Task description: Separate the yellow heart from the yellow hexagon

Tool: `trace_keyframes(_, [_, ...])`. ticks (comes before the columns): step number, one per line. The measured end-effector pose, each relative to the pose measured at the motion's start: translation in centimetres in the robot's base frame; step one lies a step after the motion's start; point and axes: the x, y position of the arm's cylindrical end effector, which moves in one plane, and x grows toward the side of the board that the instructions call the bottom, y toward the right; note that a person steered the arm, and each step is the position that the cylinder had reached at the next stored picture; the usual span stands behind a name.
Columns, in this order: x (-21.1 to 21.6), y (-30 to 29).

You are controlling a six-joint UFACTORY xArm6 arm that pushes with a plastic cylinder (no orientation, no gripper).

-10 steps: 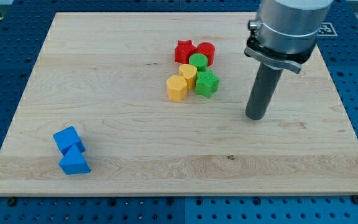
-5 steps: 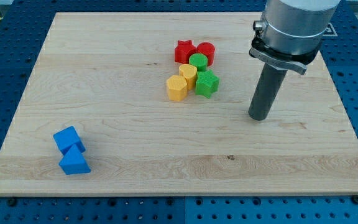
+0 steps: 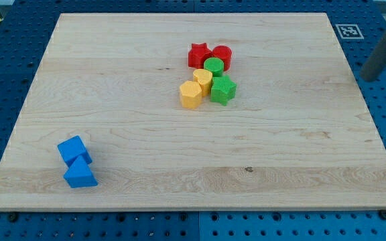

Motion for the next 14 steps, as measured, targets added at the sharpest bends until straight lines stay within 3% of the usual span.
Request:
trace_keyframes(1, [-1.8, -2.6])
trace_keyframes(2, [-9.0, -6.8])
trace_keyframes(3, [-13.8, -15.8])
trace_keyframes(5, [-13.1, -35.8])
trace_keyframes(6, [-11.7, -41.3])
trace_keyframes(8, [-0.3, -37.2])
trace_keyframes(9, [2.3, -33.8])
trace_keyframes(12, [-0.3, -32.6])
trace_keyframes(14, [0.3, -29.6])
